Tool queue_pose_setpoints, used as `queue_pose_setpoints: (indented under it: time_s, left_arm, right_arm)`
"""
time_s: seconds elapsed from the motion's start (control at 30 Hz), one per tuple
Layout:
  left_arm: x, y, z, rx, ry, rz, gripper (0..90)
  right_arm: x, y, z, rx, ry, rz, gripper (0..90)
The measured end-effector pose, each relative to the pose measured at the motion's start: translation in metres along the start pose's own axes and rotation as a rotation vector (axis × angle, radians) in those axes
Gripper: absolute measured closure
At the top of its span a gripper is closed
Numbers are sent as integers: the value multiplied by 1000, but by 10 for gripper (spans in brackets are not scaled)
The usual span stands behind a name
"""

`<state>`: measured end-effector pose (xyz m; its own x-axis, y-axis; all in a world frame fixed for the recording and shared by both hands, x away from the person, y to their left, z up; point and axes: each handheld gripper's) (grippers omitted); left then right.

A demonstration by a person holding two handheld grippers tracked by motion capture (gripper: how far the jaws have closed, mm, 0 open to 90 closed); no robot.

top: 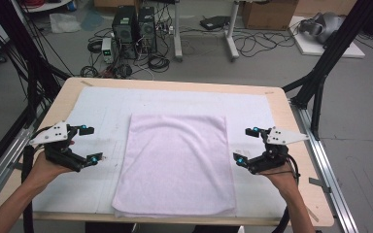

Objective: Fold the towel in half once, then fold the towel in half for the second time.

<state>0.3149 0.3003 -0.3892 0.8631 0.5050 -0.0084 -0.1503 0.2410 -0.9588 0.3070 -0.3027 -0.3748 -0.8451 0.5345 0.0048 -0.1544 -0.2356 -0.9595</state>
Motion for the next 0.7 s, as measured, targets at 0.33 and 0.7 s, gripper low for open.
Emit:
queue_pose_setpoints:
  time_s: [0.33,0.7]
  left_arm:
    - [5,18,11,-45,-69,31,17]
    - [5,17,11,-66,-61,22,17]
  right_arm:
    - [0,17,4,-6,79,-13,5]
    - [-1,17,4,-16,108,-14,5]
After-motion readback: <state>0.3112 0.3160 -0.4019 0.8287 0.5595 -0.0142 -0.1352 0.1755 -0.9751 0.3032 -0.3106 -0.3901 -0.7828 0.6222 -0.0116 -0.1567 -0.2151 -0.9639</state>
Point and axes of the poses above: each handheld gripper's, and its own axes: z roughly backward along the jaws, y roughly out of its underside, x roughly to its left, and after that the axes turned 1 degree about -x, right-handed
